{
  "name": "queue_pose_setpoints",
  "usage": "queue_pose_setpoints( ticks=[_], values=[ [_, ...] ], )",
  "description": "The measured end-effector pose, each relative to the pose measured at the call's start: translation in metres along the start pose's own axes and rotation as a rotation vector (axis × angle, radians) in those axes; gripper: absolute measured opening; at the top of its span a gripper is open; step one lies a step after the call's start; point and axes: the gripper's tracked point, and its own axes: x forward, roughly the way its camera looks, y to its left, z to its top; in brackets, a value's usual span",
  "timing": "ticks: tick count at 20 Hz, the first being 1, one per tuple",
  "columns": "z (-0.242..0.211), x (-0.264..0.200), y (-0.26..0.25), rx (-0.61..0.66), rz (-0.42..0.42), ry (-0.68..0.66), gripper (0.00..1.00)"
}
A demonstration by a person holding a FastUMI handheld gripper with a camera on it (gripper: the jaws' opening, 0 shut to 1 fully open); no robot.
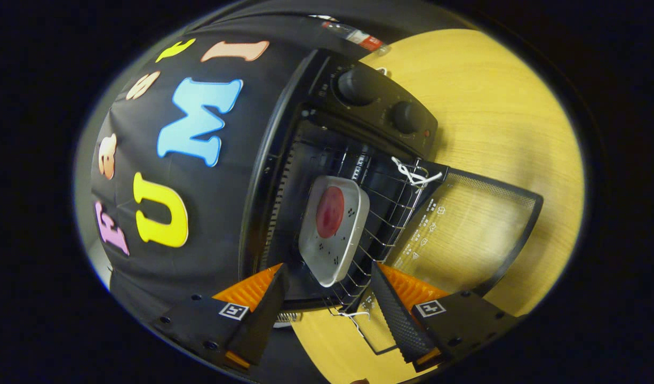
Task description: Open the toaster oven, put the food inside, and close the toaster oven door.
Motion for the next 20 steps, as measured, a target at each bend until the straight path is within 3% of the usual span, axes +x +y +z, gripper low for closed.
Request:
queue_pose_setpoints(
  ticks=[5,20],
  values=[
    [-0.011,-0.037,-0.016,-0.339,-0.018,0.039,0.98],
    [-0.061,-0.073,-0.093,-0.88,-0.182,0.219,0.98]
  ],
)
